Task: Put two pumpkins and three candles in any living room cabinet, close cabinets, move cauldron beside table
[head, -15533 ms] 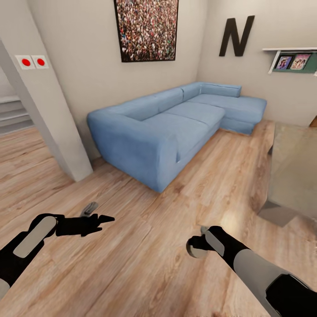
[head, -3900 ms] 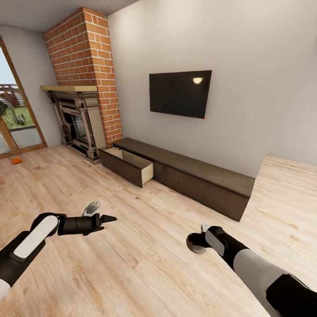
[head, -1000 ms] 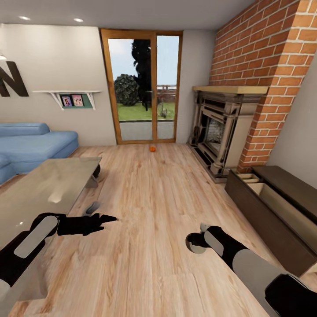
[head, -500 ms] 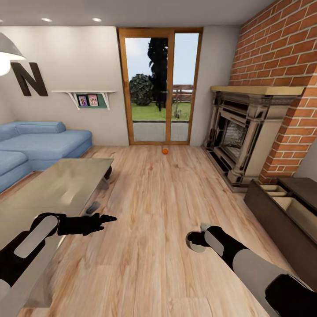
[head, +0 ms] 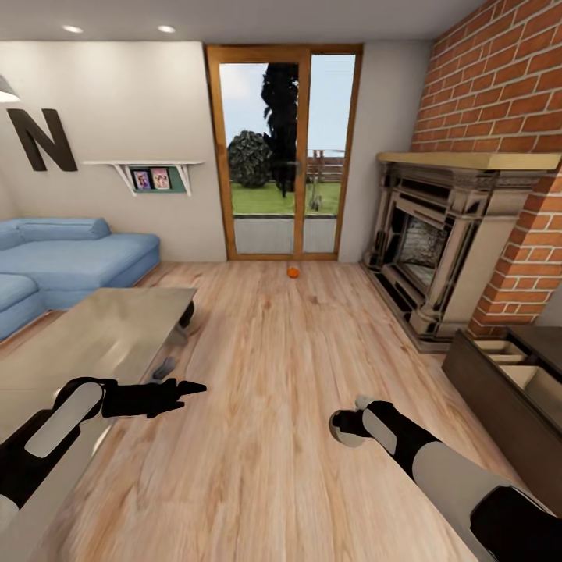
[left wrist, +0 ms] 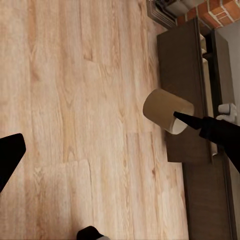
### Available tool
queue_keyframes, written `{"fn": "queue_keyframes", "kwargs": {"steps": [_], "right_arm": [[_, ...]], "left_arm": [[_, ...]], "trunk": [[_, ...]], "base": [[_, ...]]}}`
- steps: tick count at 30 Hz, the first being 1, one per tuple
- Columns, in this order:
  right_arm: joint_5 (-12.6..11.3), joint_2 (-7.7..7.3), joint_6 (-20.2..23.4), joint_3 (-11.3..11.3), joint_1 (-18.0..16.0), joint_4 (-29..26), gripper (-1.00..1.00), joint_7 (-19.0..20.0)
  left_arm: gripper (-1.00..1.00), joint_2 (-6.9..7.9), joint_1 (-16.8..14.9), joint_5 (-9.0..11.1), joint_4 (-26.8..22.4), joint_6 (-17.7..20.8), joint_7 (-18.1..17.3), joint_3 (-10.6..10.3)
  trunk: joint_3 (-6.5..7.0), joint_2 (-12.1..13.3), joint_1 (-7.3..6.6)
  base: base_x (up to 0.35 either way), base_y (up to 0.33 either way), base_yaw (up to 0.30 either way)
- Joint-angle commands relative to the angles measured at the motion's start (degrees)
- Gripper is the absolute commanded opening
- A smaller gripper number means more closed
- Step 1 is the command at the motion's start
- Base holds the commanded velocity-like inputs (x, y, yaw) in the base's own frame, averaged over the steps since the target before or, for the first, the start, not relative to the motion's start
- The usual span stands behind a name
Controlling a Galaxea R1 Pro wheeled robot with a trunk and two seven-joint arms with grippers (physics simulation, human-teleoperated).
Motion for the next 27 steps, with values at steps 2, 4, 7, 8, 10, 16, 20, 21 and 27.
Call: {"fn": "queue_keyframes", "kwargs": {"steps": [2, 4, 7, 8, 10, 16, 20, 21, 27], "right_arm": [[-0.66, -0.03, 0.15, 0.42, -0.05, -0.17, -1.0, -0.48], [-0.66, -0.02, 0.15, 0.42, -0.05, -0.17, -1.0, -0.51], [-0.66, -0.01, 0.15, 0.42, -0.05, -0.17, -1.0, -0.51], [-0.66, -0.01, 0.15, 0.42, -0.05, -0.17, -1.0, -0.5], [-0.66, -0.01, 0.15, 0.42, -0.05, -0.17, -1.0, -0.5], [-0.66, -0.02, 0.15, 0.42, -0.05, -0.17, -1.0, -0.49], [-0.66, -0.01, 0.13, 0.42, -0.05, -0.17, -1.0, -0.48], [-0.66, -0.01, 0.13, 0.42, -0.05, -0.17, -1.0, -0.48], [-0.66, 0.06, 0.07, 0.42, -0.05, -0.17, -1.0, -0.56]], "left_arm": [[1.0, 0.03, -0.06, -0.39, 0.0, 0.05, -0.44, -0.13], [1.0, 0.04, -0.06, -0.4, 0.0, 0.05, -0.44, -0.1], [1.0, 0.05, -0.06, -0.35, 0.0, 0.05, -0.44, -0.08], [1.0, 0.05, -0.06, -0.36, 0.0, 0.05, -0.44, -0.08], [1.0, 0.05, -0.06, -0.38, 0.0, 0.05, -0.44, -0.07], [1.0, 0.05, -0.06, -0.37, 0.0, 0.07, -0.44, -0.13], [1.0, 0.05, -0.06, -0.33, 0.0, 0.07, -0.45, -0.09], [1.0, 0.05, -0.06, -0.33, 0.0, 0.08, -0.46, -0.09], [1.0, 0.05, -0.06, -0.31, 0.0, 0.05, -0.44, -0.08]], "trunk": [[-0.04, -0.03, 0.03], [-0.03, -0.03, 0.03], [-0.02, -0.03, 0.03], [-0.02, -0.03, 0.03], [-0.02, -0.03, 0.03], [-0.02, -0.03, 0.03], [-0.02, -0.03, 0.03], [-0.02, -0.03, 0.03], [-0.02, -0.03, 0.03]], "base": [[0.335, 0.0, -0.101], [0.335, 0.0, -0.049], [0.335, 0.0, -0.015], [0.335, 0.0, -0.006], [0.335, 0.0, -0.003], [0.335, 0.0, -0.001], [0.335, 0.0, 0.0], [0.335, 0.0, 0.0], [0.335, 0.0, 0.0]]}}
